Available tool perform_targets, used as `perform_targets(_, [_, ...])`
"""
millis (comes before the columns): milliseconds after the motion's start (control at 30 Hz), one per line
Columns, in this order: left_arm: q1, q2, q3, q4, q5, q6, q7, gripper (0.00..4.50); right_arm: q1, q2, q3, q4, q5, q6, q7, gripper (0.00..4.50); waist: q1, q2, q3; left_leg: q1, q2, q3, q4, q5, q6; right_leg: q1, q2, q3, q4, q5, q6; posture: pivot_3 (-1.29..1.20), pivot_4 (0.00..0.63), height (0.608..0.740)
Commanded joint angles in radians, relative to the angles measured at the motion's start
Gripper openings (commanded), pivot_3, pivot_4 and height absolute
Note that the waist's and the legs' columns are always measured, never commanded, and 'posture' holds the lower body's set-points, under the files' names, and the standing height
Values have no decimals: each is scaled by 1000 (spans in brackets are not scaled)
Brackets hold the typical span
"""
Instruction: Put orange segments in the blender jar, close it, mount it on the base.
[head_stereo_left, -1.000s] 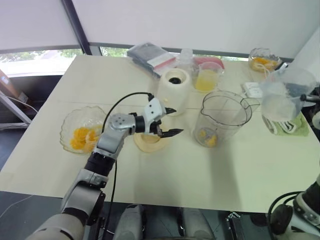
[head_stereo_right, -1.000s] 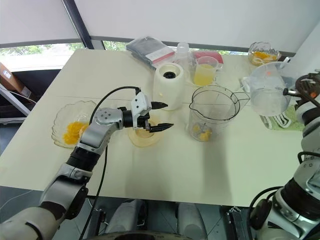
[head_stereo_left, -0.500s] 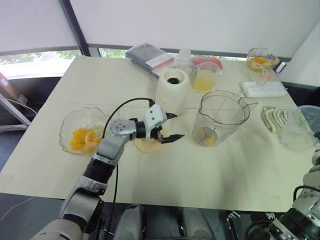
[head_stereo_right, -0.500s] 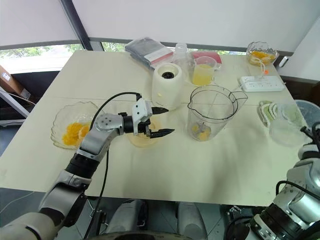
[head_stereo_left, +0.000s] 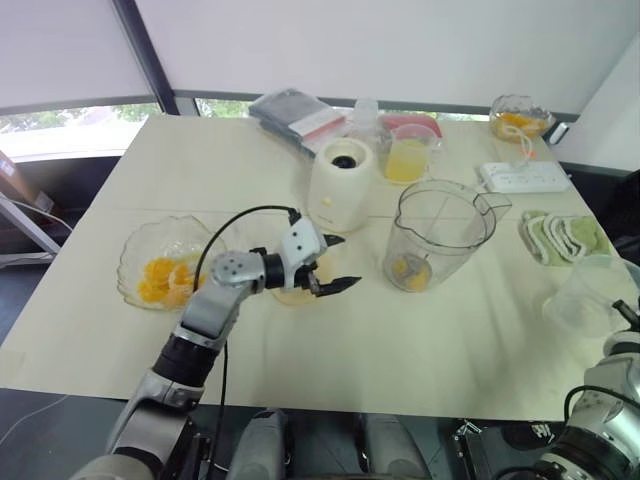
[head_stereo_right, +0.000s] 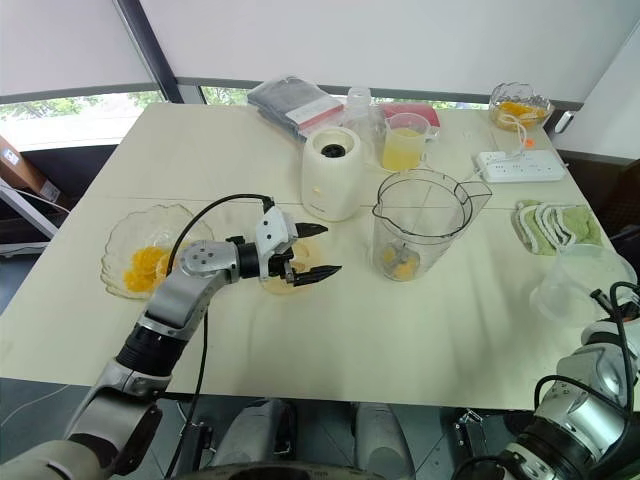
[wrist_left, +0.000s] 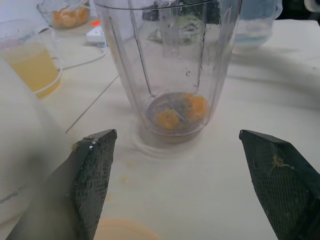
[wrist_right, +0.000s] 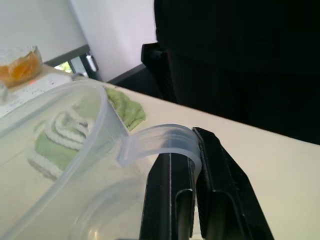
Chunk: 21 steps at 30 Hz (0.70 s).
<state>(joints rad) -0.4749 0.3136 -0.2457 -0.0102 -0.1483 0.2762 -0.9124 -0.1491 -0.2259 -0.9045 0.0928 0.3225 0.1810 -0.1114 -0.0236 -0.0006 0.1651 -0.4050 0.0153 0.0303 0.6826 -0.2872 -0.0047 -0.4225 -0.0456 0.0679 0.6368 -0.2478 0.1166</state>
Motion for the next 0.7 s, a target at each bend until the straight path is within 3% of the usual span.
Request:
perform_targets(33, [4,16,3,-55,-9,5,6,4101,-26,-64,-4,58,23,-87,6,35,0,0,0,0,0,0,0,0,0,0,0,0,0,0,0,0,150,740])
perform_targets(367, [-1,31,7,-65,-12,10,22,4101,-70,-165,24,257,57,-191,25,35,0,0,0,0,0,1,0,0,0,0,0,1,-1,0,0,0,150,740])
perform_targets(700, [3,50,7,-84,-14,24,32,4101,-58,-160,52,352,95,-198,15,35,-10,0,0,1,0,1,0,0,0,2,0,2,-2,0,-1,0,150,740])
